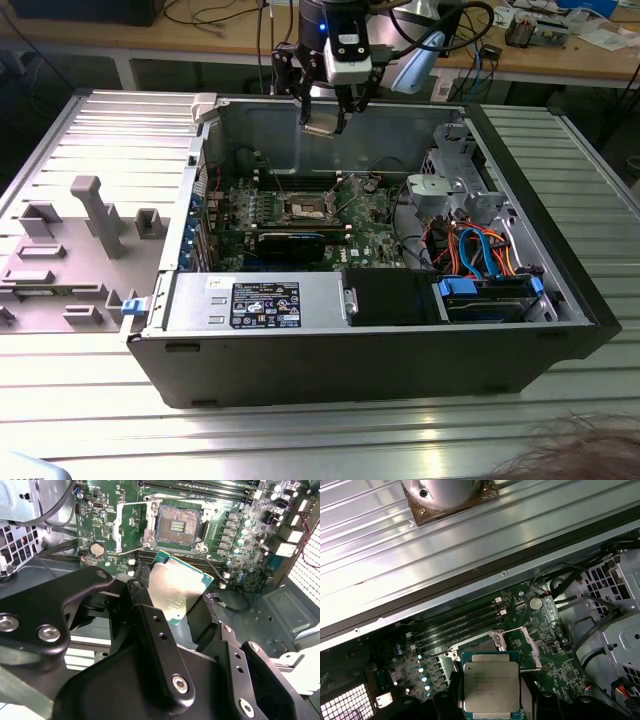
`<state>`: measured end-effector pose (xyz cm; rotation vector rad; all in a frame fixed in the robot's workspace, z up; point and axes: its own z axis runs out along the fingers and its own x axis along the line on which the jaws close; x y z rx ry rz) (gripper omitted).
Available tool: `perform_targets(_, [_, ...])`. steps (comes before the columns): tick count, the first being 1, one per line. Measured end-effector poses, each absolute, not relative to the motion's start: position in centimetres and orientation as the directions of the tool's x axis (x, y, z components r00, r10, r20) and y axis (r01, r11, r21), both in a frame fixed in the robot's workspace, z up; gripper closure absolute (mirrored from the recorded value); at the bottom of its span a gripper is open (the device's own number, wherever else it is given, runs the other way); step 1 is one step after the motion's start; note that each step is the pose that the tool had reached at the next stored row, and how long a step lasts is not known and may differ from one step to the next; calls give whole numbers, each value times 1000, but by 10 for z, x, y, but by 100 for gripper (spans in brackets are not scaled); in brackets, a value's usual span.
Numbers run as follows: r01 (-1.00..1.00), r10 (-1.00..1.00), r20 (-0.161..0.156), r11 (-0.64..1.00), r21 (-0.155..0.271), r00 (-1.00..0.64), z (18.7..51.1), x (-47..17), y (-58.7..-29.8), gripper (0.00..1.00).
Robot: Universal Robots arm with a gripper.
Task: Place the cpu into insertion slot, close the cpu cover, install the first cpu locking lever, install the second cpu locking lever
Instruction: 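Place the cpu into insertion slot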
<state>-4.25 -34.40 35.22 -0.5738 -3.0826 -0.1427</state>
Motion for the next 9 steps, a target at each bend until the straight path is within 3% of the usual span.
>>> perform_targets(9, [372, 372, 19, 924, 89, -928, 352, -43, -344, 46])
